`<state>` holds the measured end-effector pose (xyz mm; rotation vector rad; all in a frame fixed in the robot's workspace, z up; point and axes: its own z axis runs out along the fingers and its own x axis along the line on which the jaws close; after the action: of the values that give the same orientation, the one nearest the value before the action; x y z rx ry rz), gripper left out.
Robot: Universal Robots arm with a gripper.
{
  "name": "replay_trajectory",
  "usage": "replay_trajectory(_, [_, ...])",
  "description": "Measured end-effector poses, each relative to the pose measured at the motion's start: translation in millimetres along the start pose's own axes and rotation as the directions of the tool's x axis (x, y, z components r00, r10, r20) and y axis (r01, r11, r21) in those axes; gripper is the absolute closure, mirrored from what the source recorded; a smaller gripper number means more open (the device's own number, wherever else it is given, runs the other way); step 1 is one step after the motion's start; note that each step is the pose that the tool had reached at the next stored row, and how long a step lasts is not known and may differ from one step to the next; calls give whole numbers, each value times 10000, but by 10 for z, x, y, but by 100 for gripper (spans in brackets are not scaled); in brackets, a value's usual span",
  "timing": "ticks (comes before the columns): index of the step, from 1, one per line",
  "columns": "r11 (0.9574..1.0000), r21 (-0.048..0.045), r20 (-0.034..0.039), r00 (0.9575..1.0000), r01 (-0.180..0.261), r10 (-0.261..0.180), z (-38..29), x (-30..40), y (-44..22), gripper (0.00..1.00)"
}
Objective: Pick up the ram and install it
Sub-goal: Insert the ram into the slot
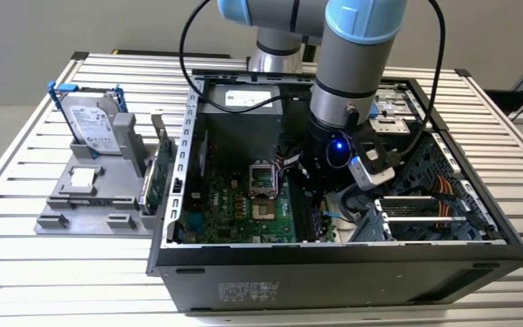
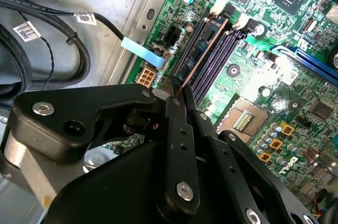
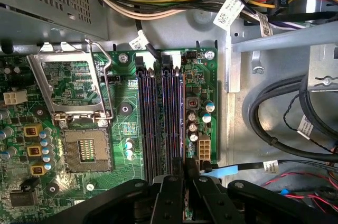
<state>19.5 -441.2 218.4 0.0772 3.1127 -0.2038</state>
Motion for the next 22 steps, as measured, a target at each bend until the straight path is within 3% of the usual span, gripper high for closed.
replay_trajectory(7, [10000,-13,-9,10000,1,-1,-13,0,-3,100])
replay_trajectory(8, [9998,-176,-45,10000,1,-2,-47,-2,-24,100])
replay_trajectory(10, [9995,-308,-71,10000,1,-4,-64,-5,-45,100])
replay_trajectory(14, [9989,-466,-108,9999,0,-5,-118,-9,-79,100])
replay_trajectory(22, [9988,-489,-113,9999,46,-51,-127,-10,-83,100])
